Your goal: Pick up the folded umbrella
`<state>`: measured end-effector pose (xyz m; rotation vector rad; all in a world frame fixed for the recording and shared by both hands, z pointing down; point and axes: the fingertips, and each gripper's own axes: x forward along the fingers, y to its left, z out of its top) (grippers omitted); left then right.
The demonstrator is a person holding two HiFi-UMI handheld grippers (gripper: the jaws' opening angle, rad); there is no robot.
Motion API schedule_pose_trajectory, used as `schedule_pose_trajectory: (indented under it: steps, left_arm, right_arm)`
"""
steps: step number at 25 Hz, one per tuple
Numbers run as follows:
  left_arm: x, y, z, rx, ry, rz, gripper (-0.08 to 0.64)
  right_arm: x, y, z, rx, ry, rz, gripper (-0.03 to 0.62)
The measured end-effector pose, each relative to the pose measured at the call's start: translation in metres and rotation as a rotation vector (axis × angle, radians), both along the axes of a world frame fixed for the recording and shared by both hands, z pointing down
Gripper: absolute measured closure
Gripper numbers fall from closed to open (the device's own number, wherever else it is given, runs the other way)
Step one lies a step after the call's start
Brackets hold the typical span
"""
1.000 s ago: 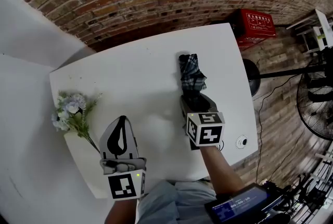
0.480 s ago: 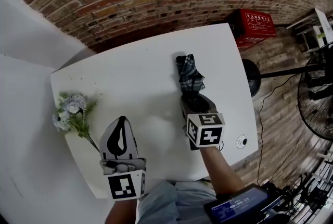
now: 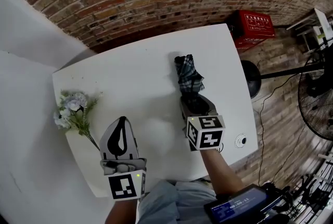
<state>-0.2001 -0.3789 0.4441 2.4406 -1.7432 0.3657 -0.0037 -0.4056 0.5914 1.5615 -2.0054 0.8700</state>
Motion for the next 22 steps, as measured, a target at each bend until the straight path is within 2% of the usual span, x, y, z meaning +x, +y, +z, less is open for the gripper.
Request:
schedule_pose_trajectory:
  steps: [14,19,22]
  left_arm:
    - [0.024,0.021,-0.027,0.064,-0.002,0.024,0.552]
    - [0.034,0.038,-0.037,0.038,0.011,0.010,0.552]
    - [0.038,0.044,-0.046,0.062,0.006,0.011,0.552]
  right_arm:
    - [0.007,0.010,-0.048,0.147,-0.029,-0.022,0.400]
    - [0.010,0.020,-0.072,0.200,-0.035,-0.032,0.400]
    - [0.011,0.026,-0.086,0.233,-0.041,-0.041,0.400]
